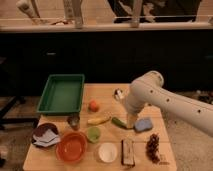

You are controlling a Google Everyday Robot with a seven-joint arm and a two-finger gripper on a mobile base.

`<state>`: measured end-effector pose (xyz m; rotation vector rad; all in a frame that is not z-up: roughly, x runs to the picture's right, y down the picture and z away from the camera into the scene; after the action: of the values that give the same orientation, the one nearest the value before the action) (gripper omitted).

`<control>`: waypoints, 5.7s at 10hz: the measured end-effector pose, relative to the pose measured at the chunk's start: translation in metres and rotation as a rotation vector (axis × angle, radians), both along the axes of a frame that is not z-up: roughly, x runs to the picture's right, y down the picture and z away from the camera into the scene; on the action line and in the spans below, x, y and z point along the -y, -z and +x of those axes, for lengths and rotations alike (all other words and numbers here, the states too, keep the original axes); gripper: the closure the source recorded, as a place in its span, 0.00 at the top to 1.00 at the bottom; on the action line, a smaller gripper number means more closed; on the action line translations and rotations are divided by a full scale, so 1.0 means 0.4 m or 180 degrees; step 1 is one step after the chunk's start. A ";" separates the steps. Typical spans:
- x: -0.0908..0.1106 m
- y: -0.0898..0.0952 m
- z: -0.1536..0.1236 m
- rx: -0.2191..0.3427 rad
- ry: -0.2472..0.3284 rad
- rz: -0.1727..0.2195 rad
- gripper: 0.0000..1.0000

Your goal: Place banana in metal cup

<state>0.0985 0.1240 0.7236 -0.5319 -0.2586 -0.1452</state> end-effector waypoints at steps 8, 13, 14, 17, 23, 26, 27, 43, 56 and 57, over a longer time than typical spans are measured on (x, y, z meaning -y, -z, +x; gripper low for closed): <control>-0.017 -0.119 -0.062 0.0166 -0.0168 0.0062 0.80; -0.018 -0.119 -0.062 0.0164 -0.0172 0.0064 0.80; -0.019 -0.119 -0.061 0.0165 -0.0176 0.0066 0.80; -0.038 -0.136 -0.053 0.0133 -0.0456 0.0222 0.80; -0.066 -0.231 -0.160 0.0316 -0.0737 0.0239 0.80; -0.084 -0.301 -0.201 0.0392 -0.0657 0.0033 0.80; -0.090 -0.321 -0.213 0.0406 -0.0621 -0.0041 0.80; -0.130 -0.388 -0.219 0.0396 -0.0535 -0.0354 0.00; 0.037 -0.117 -0.325 0.1043 -0.0433 0.0235 0.00; 0.035 -0.107 -0.347 0.1075 -0.0371 0.0259 0.00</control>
<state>-0.0403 0.1101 0.7662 -0.4084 -0.6094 -0.1311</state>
